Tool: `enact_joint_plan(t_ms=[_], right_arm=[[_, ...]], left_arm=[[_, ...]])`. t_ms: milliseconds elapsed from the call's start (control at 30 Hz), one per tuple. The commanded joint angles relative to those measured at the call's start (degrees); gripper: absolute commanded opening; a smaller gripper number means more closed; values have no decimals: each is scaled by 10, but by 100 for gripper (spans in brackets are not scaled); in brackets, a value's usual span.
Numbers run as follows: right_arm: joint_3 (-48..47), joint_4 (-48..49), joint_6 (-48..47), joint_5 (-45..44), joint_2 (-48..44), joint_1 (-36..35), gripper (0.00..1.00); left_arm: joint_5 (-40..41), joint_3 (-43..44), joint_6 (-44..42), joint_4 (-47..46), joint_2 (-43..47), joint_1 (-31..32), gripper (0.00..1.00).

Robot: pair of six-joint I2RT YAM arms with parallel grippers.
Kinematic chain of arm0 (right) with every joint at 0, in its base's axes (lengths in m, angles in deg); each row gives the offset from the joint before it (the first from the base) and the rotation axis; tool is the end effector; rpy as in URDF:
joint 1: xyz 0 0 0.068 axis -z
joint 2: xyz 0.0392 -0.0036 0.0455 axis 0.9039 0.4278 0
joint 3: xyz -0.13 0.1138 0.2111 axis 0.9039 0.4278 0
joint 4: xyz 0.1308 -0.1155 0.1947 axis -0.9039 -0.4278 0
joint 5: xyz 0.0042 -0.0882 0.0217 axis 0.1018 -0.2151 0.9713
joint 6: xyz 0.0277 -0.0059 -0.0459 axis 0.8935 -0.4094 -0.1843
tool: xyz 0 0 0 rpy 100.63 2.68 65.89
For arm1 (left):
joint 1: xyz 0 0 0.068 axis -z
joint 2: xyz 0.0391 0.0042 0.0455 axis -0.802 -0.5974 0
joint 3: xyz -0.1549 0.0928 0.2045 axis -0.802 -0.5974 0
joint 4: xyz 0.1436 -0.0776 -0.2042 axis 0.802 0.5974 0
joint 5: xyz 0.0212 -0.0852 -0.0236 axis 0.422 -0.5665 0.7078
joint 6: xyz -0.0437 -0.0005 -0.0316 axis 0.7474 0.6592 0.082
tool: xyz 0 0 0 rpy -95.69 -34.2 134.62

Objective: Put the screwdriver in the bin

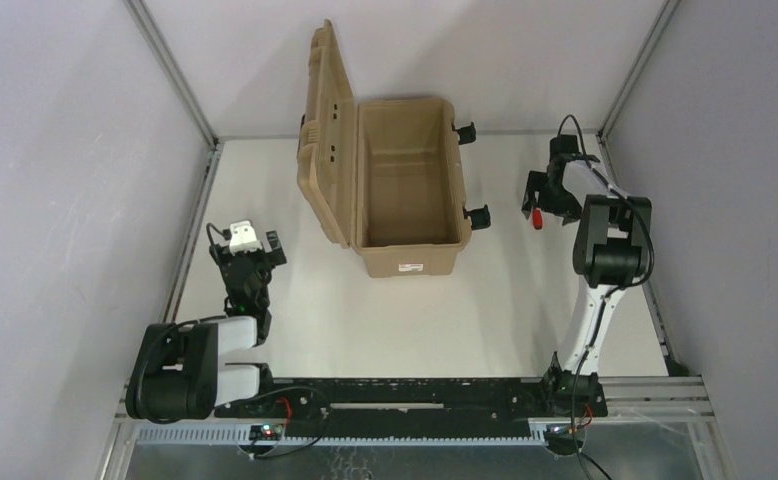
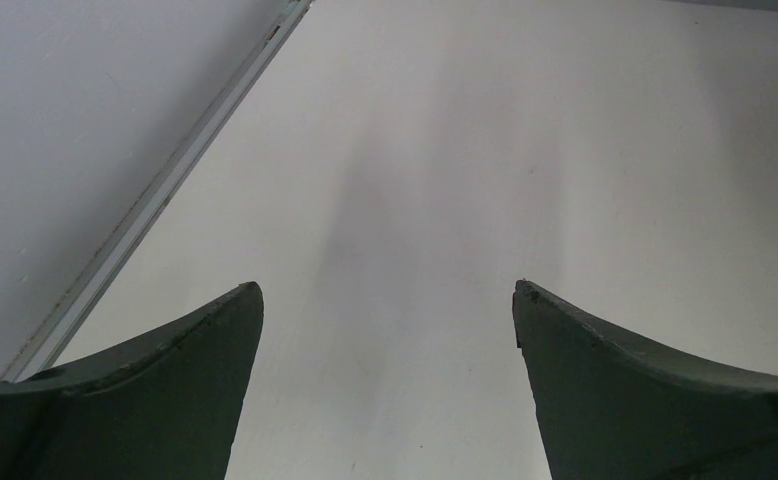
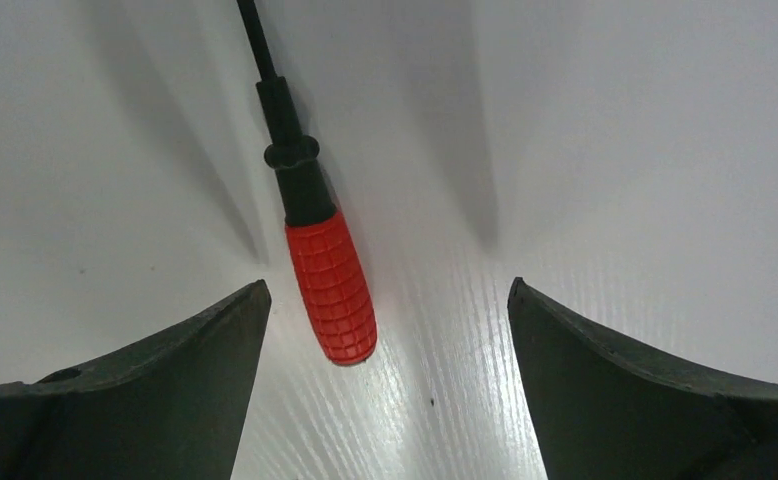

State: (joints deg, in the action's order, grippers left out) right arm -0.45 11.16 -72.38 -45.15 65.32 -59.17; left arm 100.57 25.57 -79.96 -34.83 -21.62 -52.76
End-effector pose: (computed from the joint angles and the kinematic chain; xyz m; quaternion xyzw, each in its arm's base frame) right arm 0.4296 -0.0451 0.1820 0.1089 0.9734 -0.0496 0.1953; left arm 0.2093 0.0085 0.1600 -0.0941 0.7365 0.1104 0.6607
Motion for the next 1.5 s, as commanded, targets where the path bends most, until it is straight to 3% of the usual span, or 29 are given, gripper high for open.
enact_joint_plan(t_ms=[0, 67, 100, 200, 333, 733, 1000, 1233, 1467], right_arm=[[-31, -26, -26, -5, 24, 1, 94], [-29, -25, -27, -1, 36, 0, 88], [-29, -25, -31, 4, 41, 0, 80], [-22, -22, -36, 13, 44, 0, 39], [-17, -15, -46, 19, 25, 0, 0], [-74, -131, -18, 8, -100, 1, 0], [-121, -175, 10, 53, -181, -9, 0], [-155, -161, 31, 204, -231, -52, 0], [-210, -110, 63, 304, -217, -168, 0]], left_arm=[[-8, 25, 0, -29, 2, -4, 100], [-8, 25, 0, -29, 1, -4, 100], [-8, 25, 0, -29, 2, -4, 100], [-8, 25, 0, -29, 1, -4, 100], [-8, 25, 0, -29, 1, -4, 100], [-7, 25, 0, -29, 2, -4, 100], [-8, 25, 0, -29, 1, -4, 100], [-8, 25, 0, -29, 1, -4, 100], [-8, 25, 0, -29, 1, -4, 100]])
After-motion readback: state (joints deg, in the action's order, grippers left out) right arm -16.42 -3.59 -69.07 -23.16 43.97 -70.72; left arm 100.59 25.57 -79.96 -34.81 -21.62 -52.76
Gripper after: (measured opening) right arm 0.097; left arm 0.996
